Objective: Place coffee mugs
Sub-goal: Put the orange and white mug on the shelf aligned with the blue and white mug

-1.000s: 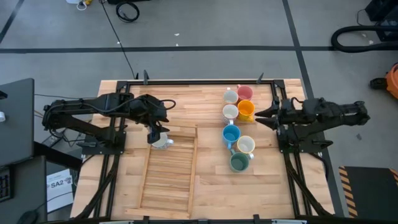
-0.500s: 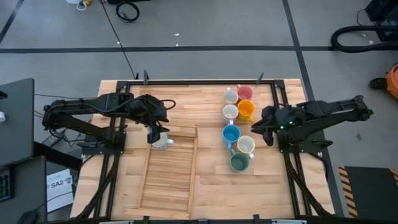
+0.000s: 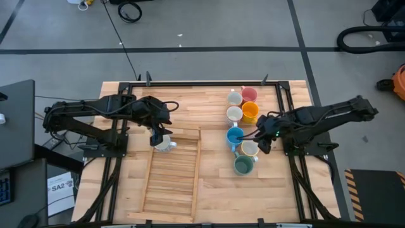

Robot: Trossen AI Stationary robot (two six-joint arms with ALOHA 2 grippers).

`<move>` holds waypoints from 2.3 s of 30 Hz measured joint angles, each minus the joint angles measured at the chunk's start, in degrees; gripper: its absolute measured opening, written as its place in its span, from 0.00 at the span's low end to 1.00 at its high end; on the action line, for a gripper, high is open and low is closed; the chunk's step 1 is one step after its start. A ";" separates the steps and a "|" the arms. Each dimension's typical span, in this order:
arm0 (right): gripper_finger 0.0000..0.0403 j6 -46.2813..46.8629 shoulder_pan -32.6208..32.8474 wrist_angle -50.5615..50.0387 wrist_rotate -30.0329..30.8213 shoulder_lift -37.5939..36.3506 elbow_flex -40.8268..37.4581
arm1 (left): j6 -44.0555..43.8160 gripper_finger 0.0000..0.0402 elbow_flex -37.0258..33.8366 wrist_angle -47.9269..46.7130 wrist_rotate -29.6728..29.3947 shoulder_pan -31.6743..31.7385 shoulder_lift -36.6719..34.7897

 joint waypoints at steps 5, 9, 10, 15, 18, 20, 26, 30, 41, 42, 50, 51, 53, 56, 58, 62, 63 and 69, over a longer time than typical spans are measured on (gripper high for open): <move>0.30 6.88 0.00 -2.40 -0.38 3.38 0.00 | 0.00 0.51 0.00 0.02 0.00 0.00 0.00; 0.30 12.00 0.00 -5.66 -0.72 5.51 0.00 | 0.00 0.51 0.00 0.00 0.02 0.00 0.00; 0.30 13.13 0.00 -6.30 -0.85 5.96 0.00 | 0.00 0.51 0.00 0.02 0.00 -0.01 0.00; 0.30 15.57 0.00 -6.17 -2.88 7.77 0.00 | 0.00 0.51 0.00 0.02 0.00 0.00 0.00; 0.30 15.67 0.00 -5.92 -3.86 8.78 0.00 | 0.00 0.51 0.00 0.02 0.00 -0.02 0.00; 0.30 15.69 0.00 -5.79 -3.87 9.60 0.00 | 0.00 0.51 0.00 0.02 0.00 -0.01 0.00; 0.30 15.69 0.00 -5.09 -3.85 13.10 0.00 | 0.00 0.51 -0.01 0.02 0.00 -0.01 0.00; 0.30 15.65 0.00 -4.47 -3.85 15.40 0.00 | 0.00 0.51 -0.02 0.02 0.01 -0.02 0.00; 0.27 15.61 0.00 -4.13 -3.85 19.10 0.00 | 0.00 0.51 -0.02 0.02 0.00 -0.01 0.00; 0.25 15.63 0.00 -4.12 -3.86 19.18 0.00 | 0.00 0.51 -0.02 0.04 0.00 -0.02 0.00; 0.08 15.43 0.00 -4.33 -3.82 19.30 0.00 | 0.00 0.51 -0.02 0.04 0.00 0.00 0.00; 0.07 15.43 0.00 -4.27 -3.82 19.30 0.02 | 0.00 0.51 -0.02 0.04 0.00 -0.01 0.00; 0.07 15.45 0.00 -4.26 -3.81 19.30 0.01 | 0.02 0.51 -0.02 0.04 0.00 0.00 0.00; 0.07 15.54 0.00 -4.31 -3.41 19.30 0.00 | 0.00 0.51 -0.02 0.04 0.00 -0.01 0.01; 0.07 15.49 -0.09 -4.45 -3.43 19.30 0.01 | 0.00 0.51 -0.02 0.04 0.00 -0.02 0.00; 0.07 15.46 -0.76 -5.85 -3.43 18.55 0.06 | 0.00 0.51 -0.02 0.04 0.00 0.00 0.00; 0.07 15.45 -0.99 -6.89 -3.43 18.33 0.58 | 0.00 0.51 -0.02 0.04 0.01 -0.02 0.00; 0.07 12.37 -2.33 -16.25 -3.38 17.82 7.90 | 0.00 0.51 -0.02 0.04 0.00 0.00 0.00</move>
